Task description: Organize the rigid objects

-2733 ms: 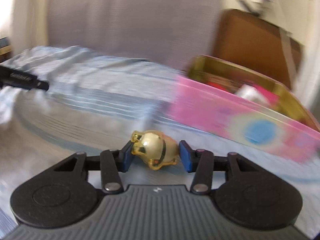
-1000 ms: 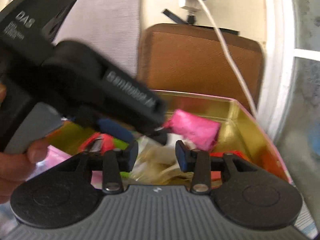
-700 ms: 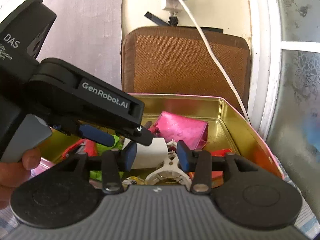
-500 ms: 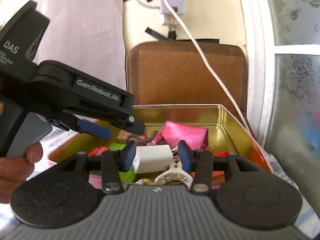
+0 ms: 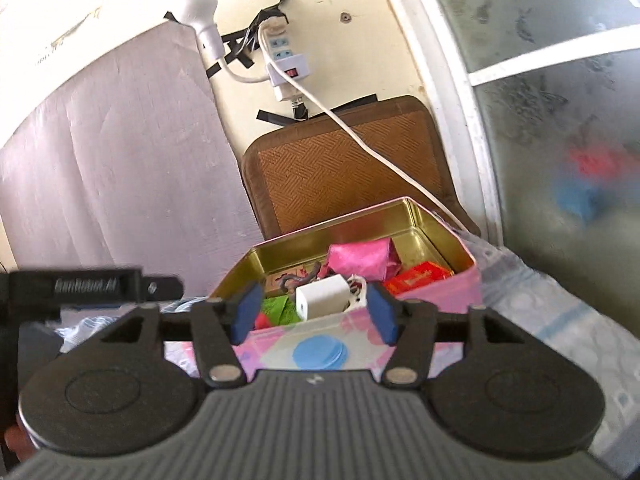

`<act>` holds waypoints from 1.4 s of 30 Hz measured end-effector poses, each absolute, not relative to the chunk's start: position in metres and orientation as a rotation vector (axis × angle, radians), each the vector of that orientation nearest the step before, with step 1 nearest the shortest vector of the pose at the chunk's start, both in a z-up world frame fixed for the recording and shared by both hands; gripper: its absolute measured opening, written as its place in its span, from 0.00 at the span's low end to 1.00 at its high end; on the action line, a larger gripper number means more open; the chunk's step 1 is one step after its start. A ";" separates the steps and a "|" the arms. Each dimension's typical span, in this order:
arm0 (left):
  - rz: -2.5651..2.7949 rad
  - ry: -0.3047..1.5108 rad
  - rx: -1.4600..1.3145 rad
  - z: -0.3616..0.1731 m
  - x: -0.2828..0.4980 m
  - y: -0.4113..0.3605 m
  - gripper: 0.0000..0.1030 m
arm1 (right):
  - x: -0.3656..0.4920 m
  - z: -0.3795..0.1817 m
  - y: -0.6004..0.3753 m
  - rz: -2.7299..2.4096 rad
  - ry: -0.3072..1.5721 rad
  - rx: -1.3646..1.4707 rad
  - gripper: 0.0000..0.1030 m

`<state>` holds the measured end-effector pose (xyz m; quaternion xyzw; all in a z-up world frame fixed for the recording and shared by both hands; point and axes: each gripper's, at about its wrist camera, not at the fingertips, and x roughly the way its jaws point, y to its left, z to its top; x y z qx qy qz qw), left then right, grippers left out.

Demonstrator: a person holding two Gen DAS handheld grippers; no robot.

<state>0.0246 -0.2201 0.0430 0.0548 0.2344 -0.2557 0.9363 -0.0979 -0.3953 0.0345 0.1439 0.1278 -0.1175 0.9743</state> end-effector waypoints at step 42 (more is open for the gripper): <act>-0.337 0.442 0.152 0.007 -0.055 -0.150 1.00 | -0.158 0.037 -0.306 -0.251 0.256 0.259 1.00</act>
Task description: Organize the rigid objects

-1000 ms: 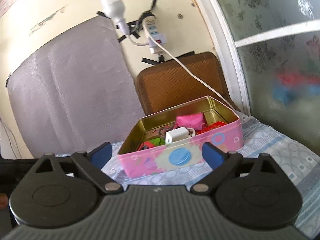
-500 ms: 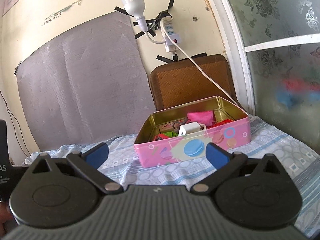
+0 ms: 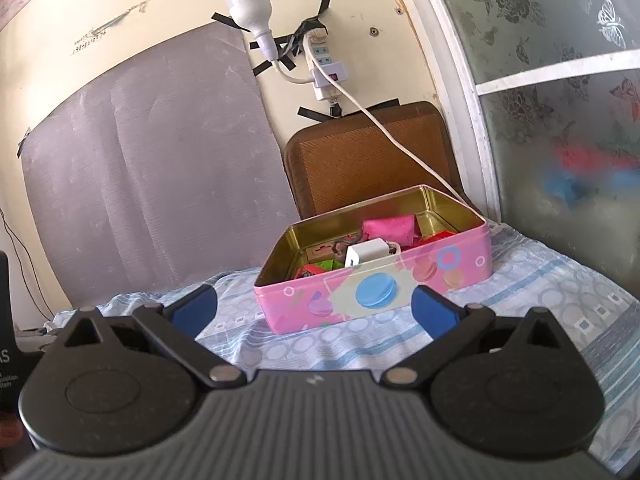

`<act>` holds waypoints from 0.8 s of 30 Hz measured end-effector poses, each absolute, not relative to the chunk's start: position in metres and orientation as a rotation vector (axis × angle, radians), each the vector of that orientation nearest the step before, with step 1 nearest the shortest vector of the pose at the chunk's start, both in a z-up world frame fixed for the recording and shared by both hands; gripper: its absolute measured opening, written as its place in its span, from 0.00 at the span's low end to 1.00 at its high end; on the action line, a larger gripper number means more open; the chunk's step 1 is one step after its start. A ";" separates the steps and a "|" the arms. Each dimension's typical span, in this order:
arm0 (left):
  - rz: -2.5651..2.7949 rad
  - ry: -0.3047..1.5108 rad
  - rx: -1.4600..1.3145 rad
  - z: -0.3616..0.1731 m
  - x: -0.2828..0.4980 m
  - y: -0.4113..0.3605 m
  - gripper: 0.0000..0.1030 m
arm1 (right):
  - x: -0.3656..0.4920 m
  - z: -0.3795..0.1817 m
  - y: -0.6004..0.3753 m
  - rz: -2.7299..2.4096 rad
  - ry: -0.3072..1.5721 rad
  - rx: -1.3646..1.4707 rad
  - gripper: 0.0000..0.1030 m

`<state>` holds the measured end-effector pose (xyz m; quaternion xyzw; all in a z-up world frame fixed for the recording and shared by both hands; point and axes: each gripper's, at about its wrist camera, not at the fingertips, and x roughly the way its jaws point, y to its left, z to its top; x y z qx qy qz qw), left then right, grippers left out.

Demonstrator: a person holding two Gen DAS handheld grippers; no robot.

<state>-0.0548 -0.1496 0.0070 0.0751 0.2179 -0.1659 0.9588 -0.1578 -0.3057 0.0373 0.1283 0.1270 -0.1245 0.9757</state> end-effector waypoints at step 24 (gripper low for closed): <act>-0.314 0.479 0.186 -0.003 -0.047 -0.158 1.00 | -0.149 0.028 -0.313 -0.268 0.282 0.285 1.00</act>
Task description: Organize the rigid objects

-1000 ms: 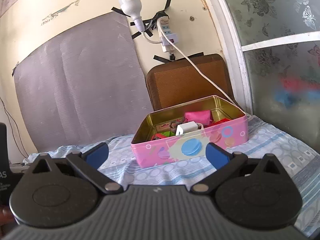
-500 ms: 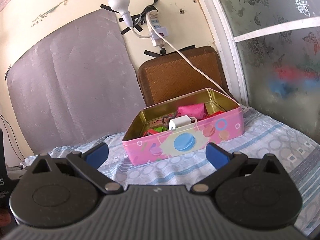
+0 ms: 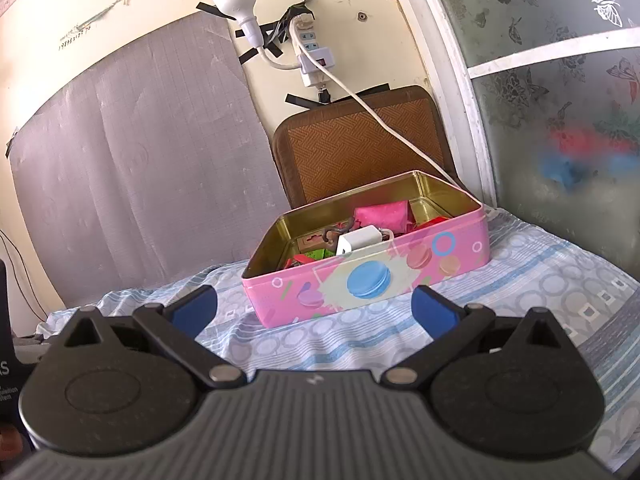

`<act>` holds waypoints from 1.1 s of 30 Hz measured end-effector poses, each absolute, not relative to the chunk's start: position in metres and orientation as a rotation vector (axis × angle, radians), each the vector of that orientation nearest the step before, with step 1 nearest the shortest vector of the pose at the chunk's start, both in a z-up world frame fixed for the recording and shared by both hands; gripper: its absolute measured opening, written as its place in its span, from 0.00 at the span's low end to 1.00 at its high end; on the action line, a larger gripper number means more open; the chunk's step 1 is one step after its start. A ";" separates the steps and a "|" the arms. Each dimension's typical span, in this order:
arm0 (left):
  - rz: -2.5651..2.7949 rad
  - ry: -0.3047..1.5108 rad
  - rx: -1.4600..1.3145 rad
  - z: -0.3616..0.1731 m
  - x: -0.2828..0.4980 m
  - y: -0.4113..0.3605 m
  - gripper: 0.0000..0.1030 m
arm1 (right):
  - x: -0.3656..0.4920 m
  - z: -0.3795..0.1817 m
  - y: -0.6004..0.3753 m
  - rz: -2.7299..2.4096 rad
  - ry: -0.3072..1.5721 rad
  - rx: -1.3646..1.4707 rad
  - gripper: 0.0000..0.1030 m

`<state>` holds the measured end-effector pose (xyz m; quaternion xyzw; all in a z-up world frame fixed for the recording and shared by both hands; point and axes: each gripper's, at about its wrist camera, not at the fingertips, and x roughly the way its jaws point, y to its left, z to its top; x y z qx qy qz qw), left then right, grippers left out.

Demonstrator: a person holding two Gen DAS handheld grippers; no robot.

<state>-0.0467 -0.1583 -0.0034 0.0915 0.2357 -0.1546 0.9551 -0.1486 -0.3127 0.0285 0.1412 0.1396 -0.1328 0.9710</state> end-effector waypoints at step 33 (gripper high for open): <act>-0.330 0.521 0.166 -0.004 -0.048 -0.144 1.00 | -0.145 0.035 -0.297 -0.301 0.235 0.233 1.00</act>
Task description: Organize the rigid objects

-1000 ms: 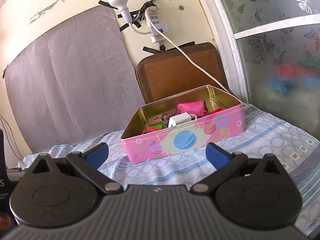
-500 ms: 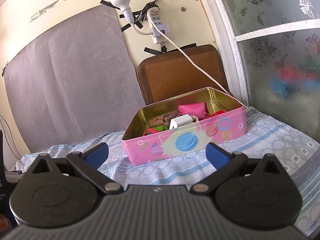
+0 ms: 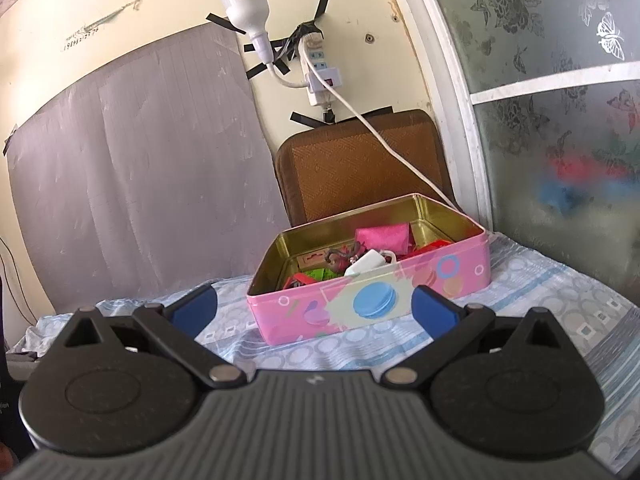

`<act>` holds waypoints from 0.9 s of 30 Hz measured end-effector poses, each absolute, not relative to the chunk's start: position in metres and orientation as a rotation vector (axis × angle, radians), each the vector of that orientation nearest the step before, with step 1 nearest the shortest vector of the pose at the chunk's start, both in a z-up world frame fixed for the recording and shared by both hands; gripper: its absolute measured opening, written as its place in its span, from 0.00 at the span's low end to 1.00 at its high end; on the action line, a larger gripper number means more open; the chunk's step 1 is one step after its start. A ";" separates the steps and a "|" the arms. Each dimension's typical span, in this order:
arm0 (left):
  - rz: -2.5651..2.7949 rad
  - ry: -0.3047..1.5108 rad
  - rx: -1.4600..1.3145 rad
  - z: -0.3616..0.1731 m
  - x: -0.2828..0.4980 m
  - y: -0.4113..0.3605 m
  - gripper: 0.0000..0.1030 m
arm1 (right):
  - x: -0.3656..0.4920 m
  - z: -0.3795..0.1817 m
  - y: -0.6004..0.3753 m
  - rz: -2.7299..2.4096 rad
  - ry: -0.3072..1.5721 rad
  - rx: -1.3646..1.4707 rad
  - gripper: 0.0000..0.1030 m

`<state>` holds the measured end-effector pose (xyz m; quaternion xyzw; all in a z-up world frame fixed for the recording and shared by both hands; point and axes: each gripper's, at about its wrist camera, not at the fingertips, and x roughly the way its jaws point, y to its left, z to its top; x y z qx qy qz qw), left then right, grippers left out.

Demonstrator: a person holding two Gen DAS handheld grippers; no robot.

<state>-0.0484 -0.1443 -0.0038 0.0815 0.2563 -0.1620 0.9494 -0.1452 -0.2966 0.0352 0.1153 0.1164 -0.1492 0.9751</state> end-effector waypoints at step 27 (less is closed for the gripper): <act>-0.320 0.491 0.175 -0.006 -0.054 -0.137 1.00 | -0.145 0.033 -0.295 -0.305 0.240 0.248 1.00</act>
